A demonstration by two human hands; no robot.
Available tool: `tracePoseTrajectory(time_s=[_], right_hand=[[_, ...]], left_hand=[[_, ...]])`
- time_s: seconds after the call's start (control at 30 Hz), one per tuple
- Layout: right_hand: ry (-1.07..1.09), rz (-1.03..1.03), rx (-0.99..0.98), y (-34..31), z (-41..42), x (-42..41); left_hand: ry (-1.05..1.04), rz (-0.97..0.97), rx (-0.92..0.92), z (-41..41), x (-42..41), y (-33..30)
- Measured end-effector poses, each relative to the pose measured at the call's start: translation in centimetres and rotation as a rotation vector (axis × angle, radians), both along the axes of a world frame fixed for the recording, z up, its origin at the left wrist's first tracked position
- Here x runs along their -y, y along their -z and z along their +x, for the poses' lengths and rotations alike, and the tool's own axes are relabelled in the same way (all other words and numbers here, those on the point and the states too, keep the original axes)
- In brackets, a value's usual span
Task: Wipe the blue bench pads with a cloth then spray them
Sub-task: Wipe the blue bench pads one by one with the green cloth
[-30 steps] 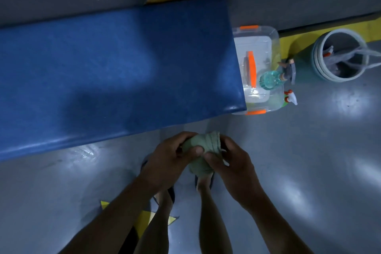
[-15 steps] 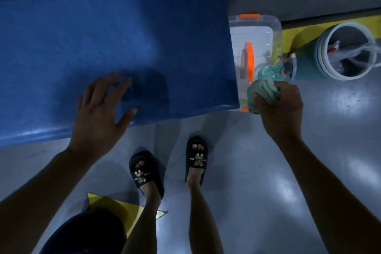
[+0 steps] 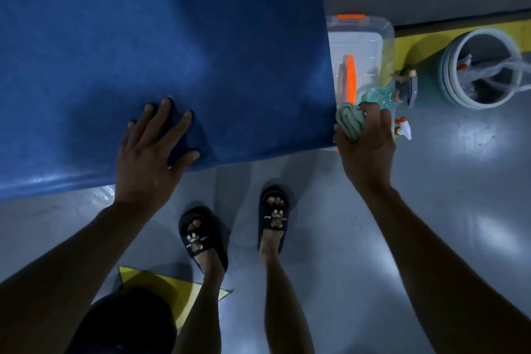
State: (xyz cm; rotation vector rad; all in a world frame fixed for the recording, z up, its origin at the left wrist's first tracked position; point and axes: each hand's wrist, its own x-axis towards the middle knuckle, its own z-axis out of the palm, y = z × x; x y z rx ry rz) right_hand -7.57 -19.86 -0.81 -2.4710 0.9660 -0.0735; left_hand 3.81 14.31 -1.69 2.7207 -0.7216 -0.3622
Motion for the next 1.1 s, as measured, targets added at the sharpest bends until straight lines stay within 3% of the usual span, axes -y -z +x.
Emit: tracePoseTrajectory(time_s=[0.17, 0.23, 0.33, 0.4, 0.57, 0.7, 0.8, 0.9, 1.0, 1.1], right_hand=[[0.134, -0.032, 0.063, 0.1, 0.2, -4.0], [-0.01, -0.037, 0.077, -0.4, 0.0, -5.6], [-0.423, -0.066, -0.026, -1.0, -1.0, -5.1], [-0.529, -0.12, -0.06, -1.1, -1.5, -2.3], [0.109, -0.082, 0.011, -1.0, -1.9, 1.6], [0.223, 0.074, 0.04, 0.6, -1.2, -3.0], [0.317, 0.051, 0.113, 0.5, -0.3, -5.3], [-0.013, 0.067, 0.205, 0.3, 0.2, -9.3], [-0.501, 0.062, 0.108, 0.0, 0.5, -13.2], [-0.587, -0.032, 0.071, 0.1, 0.1, -10.3]], left_hand=[[-0.022, -0.001, 0.001, 0.1, 0.2, 0.1], [-0.032, -0.004, 0.008, 0.1, 0.2, 0.1], [-0.038, -0.004, -0.001, 0.2, 0.3, 0.1], [-0.044, 0.005, -0.01, 0.2, 0.3, 0.0], [-0.04, 0.028, -0.012, 0.3, 0.2, -0.1], [-0.049, 0.034, -0.013, 0.5, 0.5, -0.2], [-0.053, 0.034, -0.019, 0.5, 0.5, -0.4], [-0.054, 0.028, -0.011, 0.3, 0.5, -0.4], [-0.064, 0.036, -0.036, 0.2, 0.6, -0.4], [-0.045, 0.035, -0.038, 0.6, 0.6, -0.6]])
